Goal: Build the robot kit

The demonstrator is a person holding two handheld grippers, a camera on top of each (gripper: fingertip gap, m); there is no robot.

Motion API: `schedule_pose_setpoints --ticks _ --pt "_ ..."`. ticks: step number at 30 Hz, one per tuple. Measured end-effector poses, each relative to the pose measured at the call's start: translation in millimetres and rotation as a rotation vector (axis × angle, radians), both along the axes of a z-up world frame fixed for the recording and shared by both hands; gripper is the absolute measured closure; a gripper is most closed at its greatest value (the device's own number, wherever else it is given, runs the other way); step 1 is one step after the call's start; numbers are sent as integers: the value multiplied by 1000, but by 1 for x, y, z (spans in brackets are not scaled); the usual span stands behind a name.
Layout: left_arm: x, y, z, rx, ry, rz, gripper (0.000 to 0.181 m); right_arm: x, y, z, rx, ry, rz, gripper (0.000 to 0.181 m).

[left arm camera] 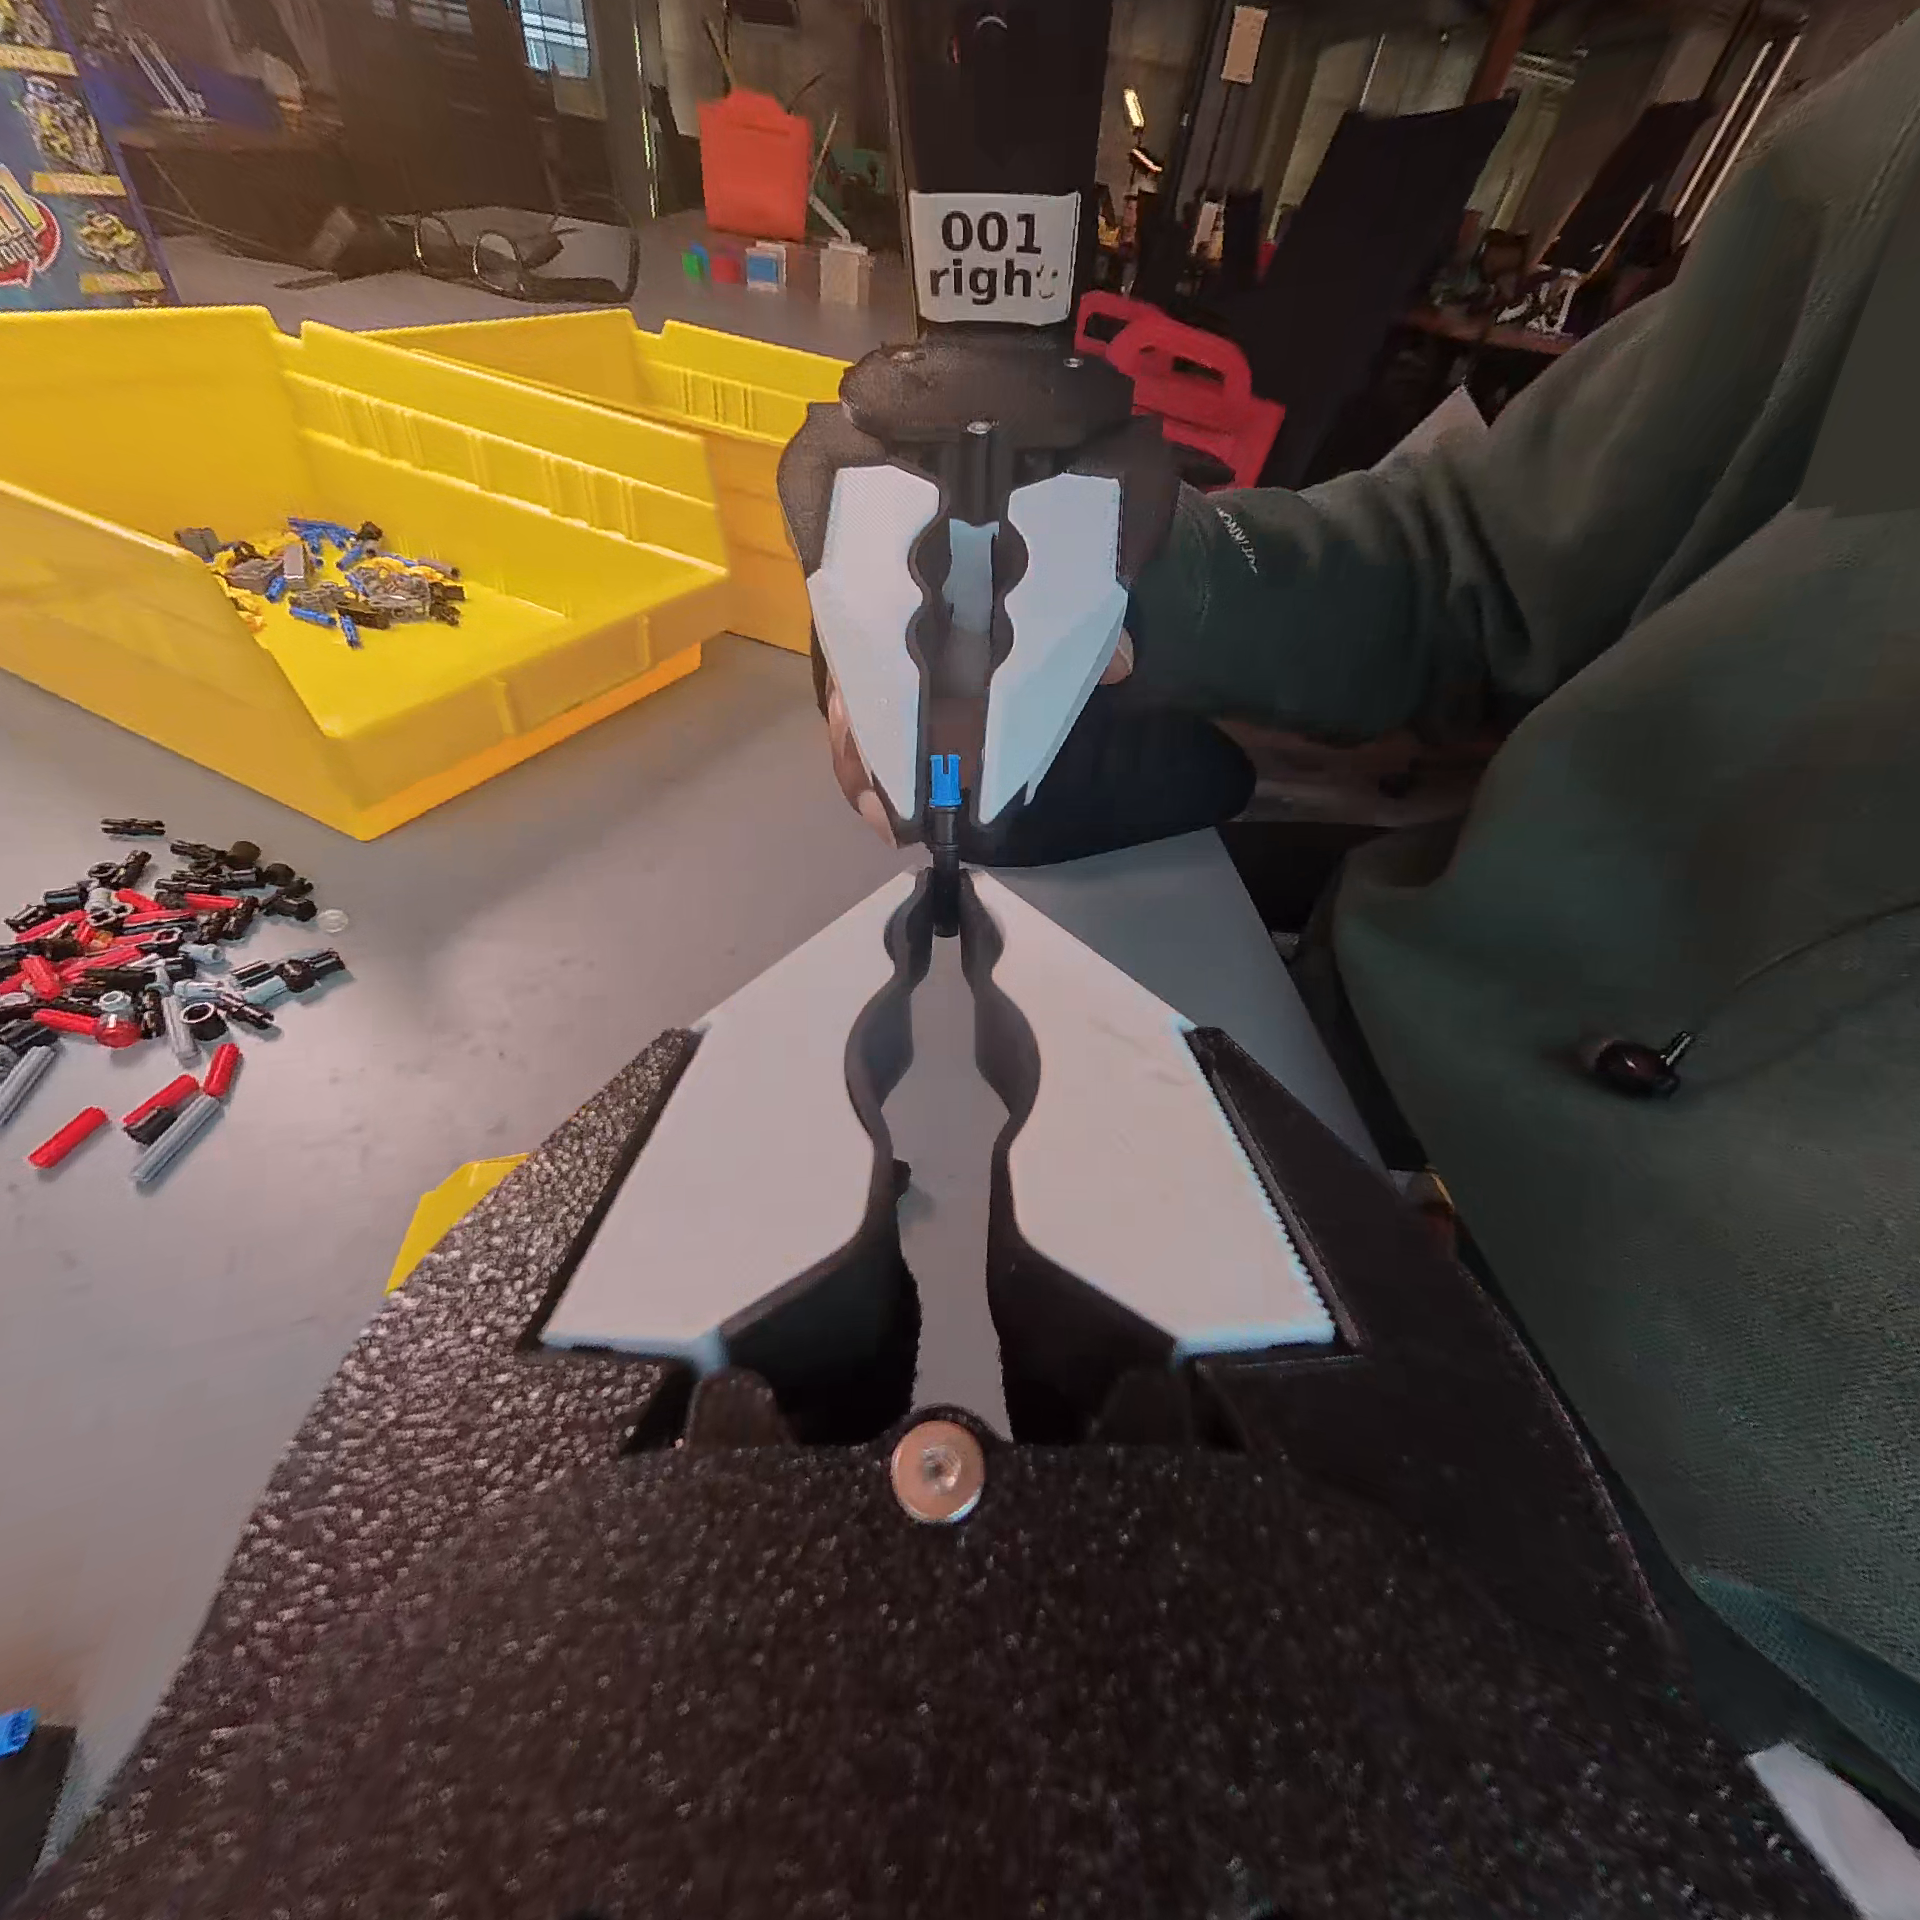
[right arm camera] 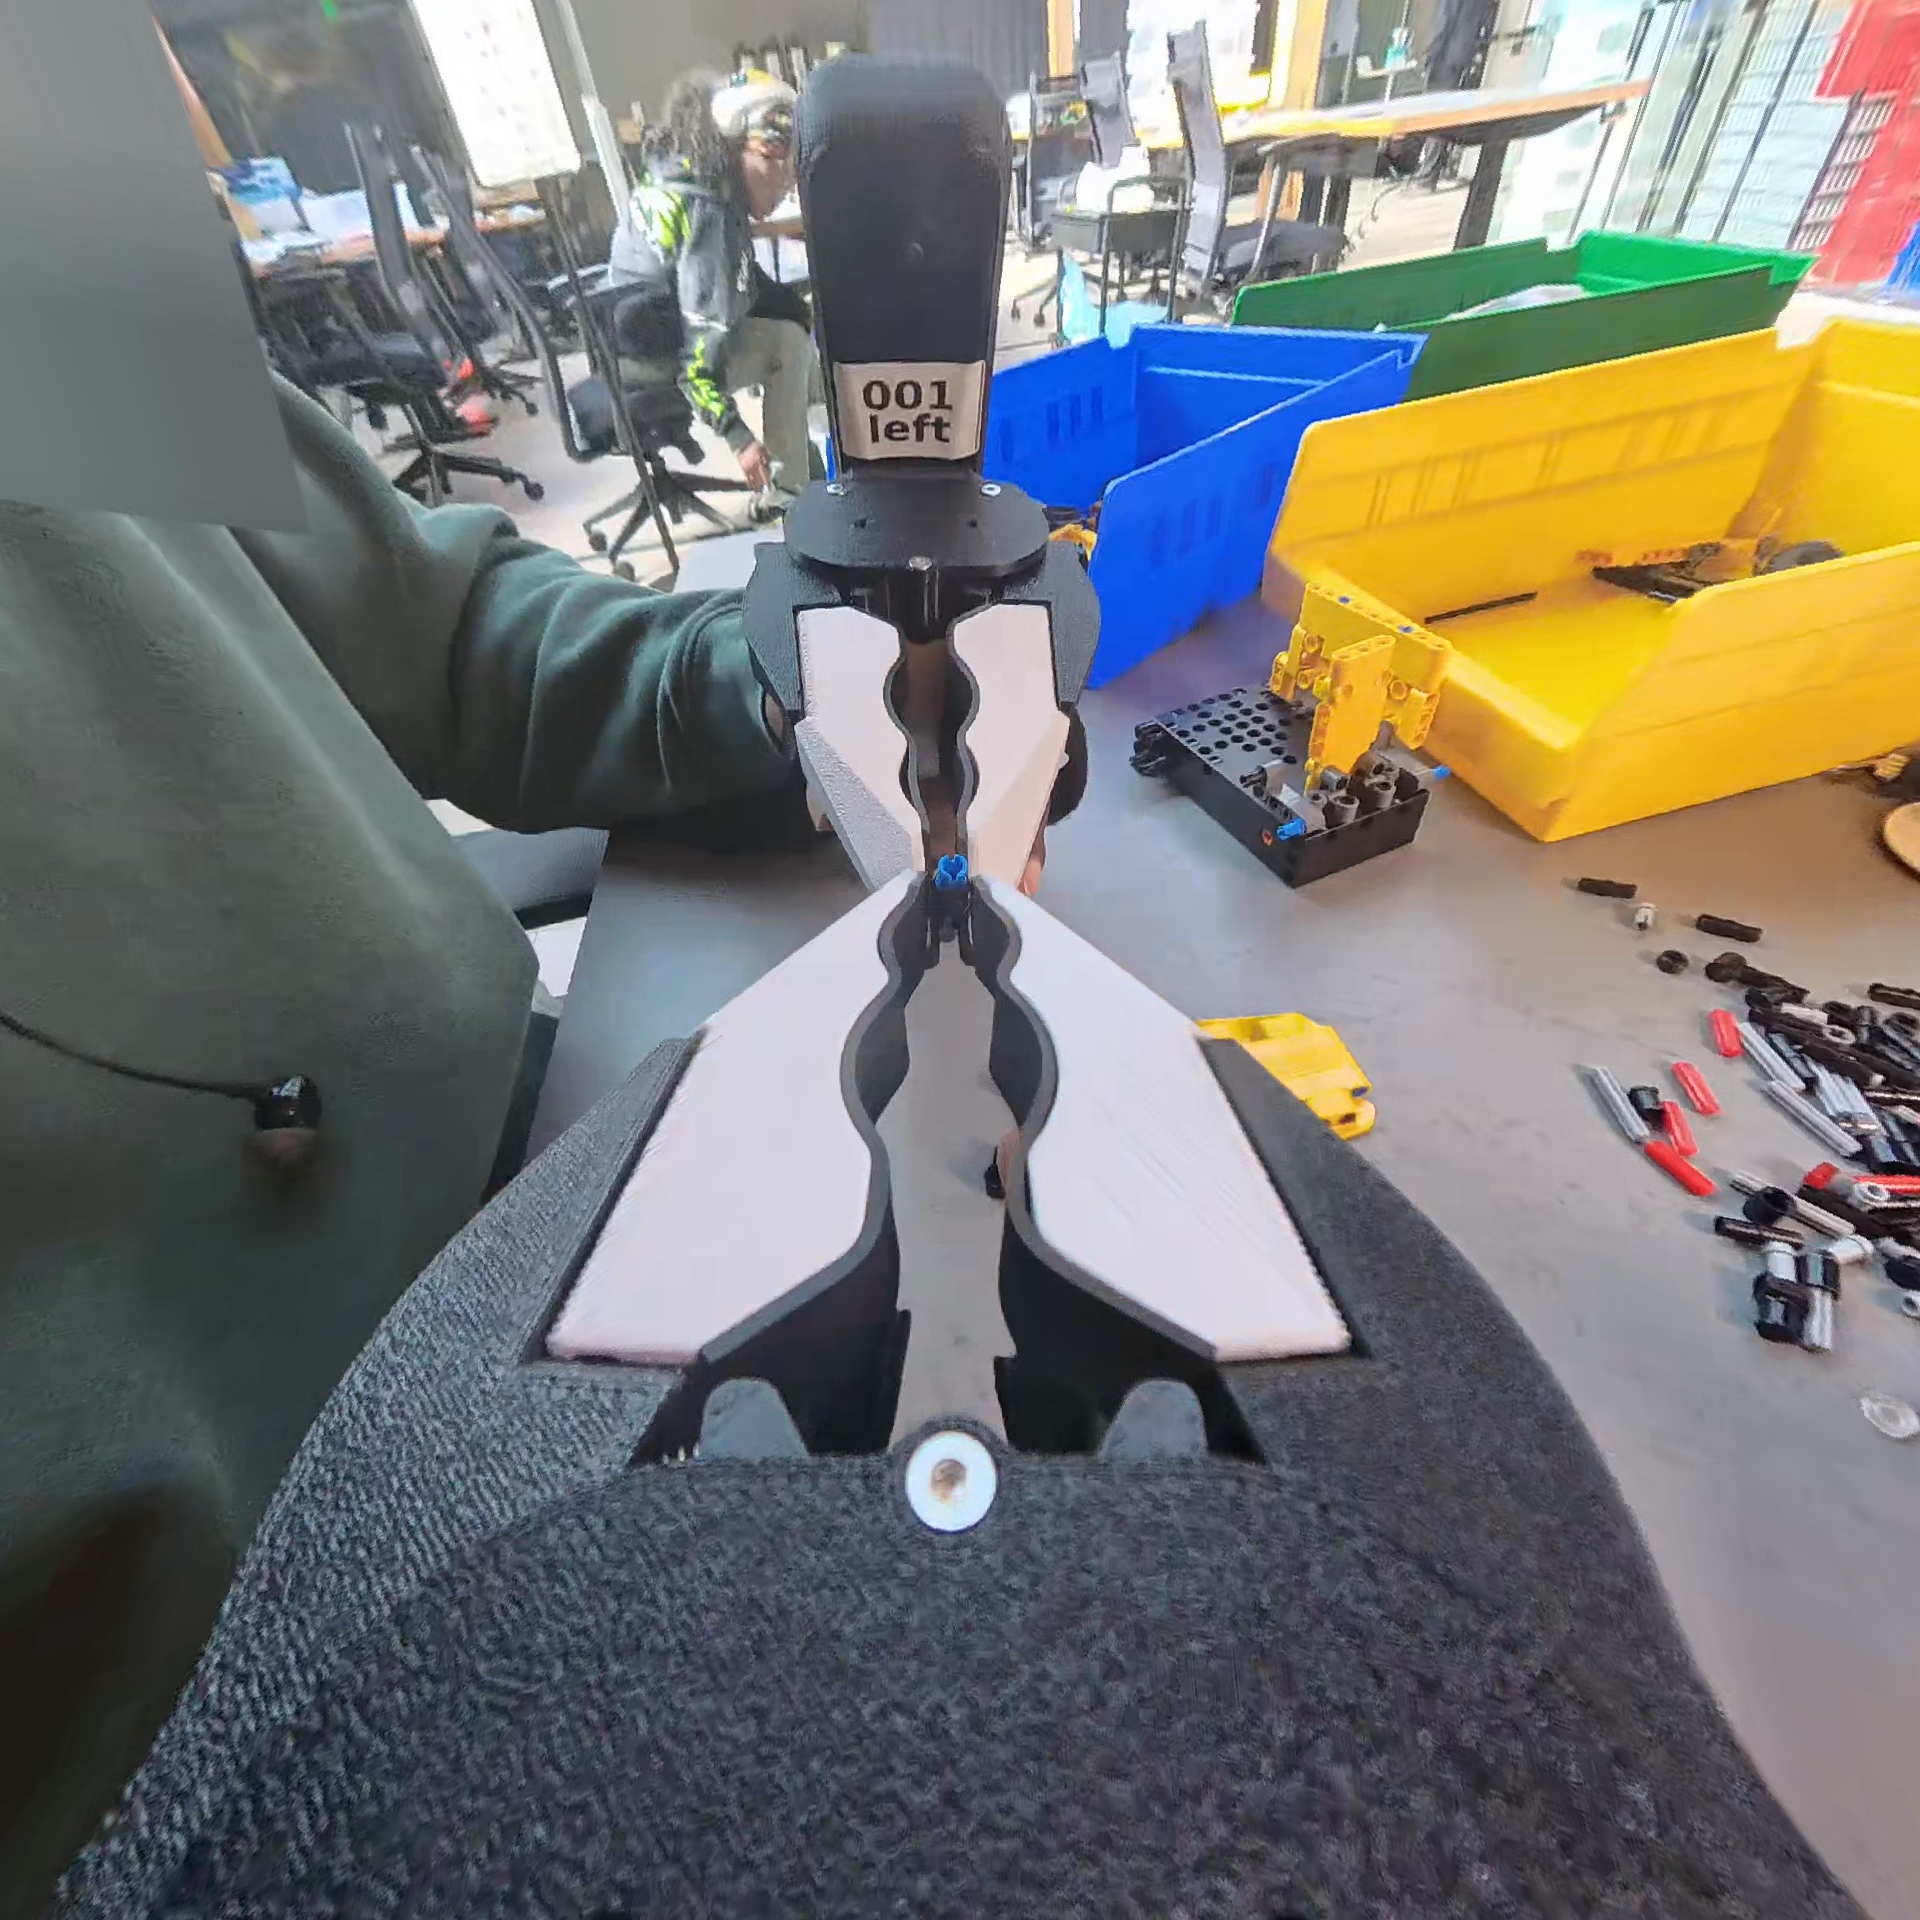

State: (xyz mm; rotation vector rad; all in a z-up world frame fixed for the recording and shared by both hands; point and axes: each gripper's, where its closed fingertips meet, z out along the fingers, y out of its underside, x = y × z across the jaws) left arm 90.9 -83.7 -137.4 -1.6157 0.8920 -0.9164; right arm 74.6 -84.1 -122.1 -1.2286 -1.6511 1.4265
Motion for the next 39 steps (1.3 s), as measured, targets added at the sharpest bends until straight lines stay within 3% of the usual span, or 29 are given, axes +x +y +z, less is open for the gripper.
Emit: schedule_pose_setpoints --ticks 12,26,34,39 --pt "-5 4 -8 -14 42 19 178 -9 3 -9 82 -81 9 173" --pt "-2 -1 -27 -31 165 -8 178 -2 -3 -32 398 -381 211 175" --pt "-19 -5 -84 -142 438 -52 165 4 3 -78 610 -659 331 176" --pt "-19 -4 -95 -117 525 -38 166 1 1 -90 650 -722 375 176"
